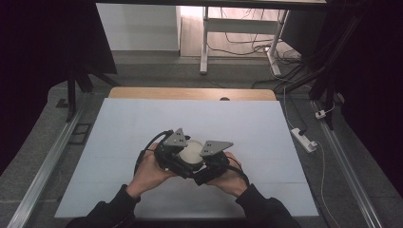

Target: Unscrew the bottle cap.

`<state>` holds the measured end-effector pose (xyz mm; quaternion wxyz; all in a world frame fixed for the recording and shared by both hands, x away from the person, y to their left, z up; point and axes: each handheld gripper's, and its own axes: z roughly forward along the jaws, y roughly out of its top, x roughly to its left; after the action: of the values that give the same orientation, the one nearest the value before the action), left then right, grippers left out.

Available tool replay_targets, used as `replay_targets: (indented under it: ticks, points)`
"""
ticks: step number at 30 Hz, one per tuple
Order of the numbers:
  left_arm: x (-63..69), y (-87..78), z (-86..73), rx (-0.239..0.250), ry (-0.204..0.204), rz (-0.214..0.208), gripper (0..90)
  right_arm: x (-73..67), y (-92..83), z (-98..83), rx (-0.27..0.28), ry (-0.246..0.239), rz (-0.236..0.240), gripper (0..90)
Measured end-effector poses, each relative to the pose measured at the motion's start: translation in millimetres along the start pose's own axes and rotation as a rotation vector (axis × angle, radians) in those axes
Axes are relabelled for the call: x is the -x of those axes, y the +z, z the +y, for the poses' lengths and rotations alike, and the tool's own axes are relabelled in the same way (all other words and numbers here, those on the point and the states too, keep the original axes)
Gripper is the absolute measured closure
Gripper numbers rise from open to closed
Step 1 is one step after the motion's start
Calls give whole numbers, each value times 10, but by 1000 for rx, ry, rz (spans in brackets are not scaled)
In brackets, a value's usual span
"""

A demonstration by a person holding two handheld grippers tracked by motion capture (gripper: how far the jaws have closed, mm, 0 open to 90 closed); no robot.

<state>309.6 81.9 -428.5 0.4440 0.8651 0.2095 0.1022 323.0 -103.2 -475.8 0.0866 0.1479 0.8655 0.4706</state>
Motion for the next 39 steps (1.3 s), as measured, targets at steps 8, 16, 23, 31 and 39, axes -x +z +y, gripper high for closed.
replay_targets:
  ticks: [8, 16, 23, 31, 39]
  points:
    - [-174, -165, -41, 9, 91, -156, 0, -17, 4, 1, 3, -19, 42, 68]
    - [-166, -135, -61, -7, 130, -187, 40, -51, 8, 13, 4, -34, 74, 68]
    - [-132, -124, -52, 9, 101, -140, 77, -31, -6, 13, 8, -25, 51, 68]
    - [5, -39, 4, -11, 4, 17, 78, 9, 3, 0, -7, 14, -16, 68]
    - [144, 53, 60, -22, -23, 114, 40, 29, -7, -13, -5, 25, -34, 68]
